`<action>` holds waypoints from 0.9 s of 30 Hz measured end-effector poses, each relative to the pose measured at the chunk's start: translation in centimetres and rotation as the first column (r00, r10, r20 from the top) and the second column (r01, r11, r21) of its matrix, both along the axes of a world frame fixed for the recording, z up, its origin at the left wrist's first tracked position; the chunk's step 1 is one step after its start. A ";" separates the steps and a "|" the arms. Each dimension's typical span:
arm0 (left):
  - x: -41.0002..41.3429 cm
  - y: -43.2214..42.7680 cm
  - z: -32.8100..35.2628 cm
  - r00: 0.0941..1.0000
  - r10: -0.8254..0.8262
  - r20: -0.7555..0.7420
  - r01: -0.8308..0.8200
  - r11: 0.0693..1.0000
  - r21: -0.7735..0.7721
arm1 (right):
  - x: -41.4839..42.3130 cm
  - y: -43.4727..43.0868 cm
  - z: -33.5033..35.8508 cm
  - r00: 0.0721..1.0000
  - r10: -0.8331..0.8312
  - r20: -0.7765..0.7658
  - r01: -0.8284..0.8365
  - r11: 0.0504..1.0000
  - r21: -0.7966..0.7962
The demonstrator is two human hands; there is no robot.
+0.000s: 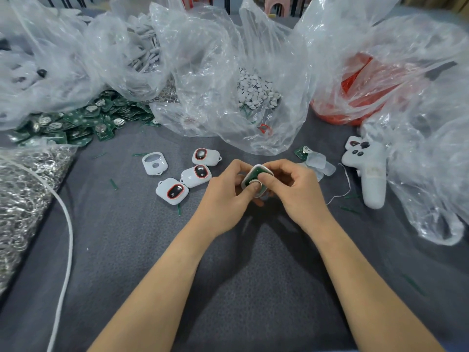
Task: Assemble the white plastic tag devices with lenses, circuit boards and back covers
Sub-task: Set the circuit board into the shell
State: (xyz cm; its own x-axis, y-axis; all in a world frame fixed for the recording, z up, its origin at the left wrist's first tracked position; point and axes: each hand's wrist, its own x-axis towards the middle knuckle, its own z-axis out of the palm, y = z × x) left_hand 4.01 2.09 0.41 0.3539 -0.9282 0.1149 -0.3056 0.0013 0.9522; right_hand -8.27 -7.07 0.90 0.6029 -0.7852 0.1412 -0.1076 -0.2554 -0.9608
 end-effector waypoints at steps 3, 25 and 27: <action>-0.3 0.2 0.2 0.997 0.019 0.075 -0.019 1.000 -0.002 | 0.1 -0.1 -0.1 1.000 0.019 -0.014 -0.019 1.000 -0.002; 22.1 -9.9 7.6 0.568 0.255 0.783 -0.520 0.848 0.101 | 1.1 0.8 -1.8 0.978 -0.111 -0.176 0.061 0.962 -0.267; 22.8 -11.5 8.0 0.567 0.201 0.799 -0.541 0.823 0.177 | 1.1 0.9 -1.8 0.978 -0.115 -0.172 0.059 0.951 -0.303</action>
